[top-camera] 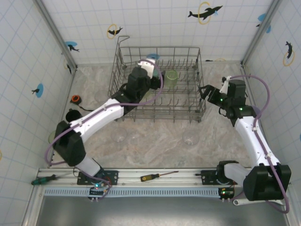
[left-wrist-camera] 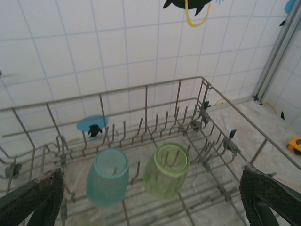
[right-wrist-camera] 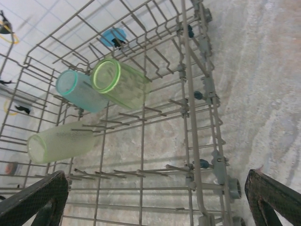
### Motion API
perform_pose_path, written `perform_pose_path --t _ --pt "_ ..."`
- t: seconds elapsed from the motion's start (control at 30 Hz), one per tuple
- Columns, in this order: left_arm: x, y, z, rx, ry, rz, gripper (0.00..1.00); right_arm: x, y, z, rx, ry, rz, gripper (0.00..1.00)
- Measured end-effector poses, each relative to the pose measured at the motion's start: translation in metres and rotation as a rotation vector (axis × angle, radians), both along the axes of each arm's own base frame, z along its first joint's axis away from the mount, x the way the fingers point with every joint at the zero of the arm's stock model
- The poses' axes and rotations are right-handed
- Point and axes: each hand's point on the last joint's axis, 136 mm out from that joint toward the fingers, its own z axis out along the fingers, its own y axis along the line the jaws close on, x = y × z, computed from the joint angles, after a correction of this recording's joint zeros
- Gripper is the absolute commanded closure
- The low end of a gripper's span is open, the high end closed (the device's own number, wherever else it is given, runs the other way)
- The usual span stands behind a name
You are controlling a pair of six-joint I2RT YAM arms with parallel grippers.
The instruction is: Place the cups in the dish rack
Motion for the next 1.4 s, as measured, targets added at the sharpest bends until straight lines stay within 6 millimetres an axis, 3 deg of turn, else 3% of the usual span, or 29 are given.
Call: perform_pose_path --t 0.23,0.53,1.0,1.2,1.4 --pt "-0.038 0.027 -0.007 -0.037 0.059 -0.022 0.02 0.004 -0.016 0.021 -0.106 0.004 -0.078 0.0" --pt "-0.069 0.047 -0.024 -0.053 0.124 -0.041 0.03 0.006 -0.048 0.038 -0.283 0.053 -0.191 0.0" --pt "-0.084 0.051 -0.047 -0.019 0.218 -0.066 0.02 -0.008 -0.115 0.005 -0.542 0.294 -0.376 0.0" --pt "-0.085 0.052 -0.051 -0.015 0.236 -0.064 0.02 -0.015 -0.148 -0.001 -0.579 0.349 -0.444 0.0" --pt "-0.08 0.053 -0.058 -0.025 0.262 -0.025 0.02 -0.015 -0.165 -0.01 -0.587 0.389 -0.457 0.0"
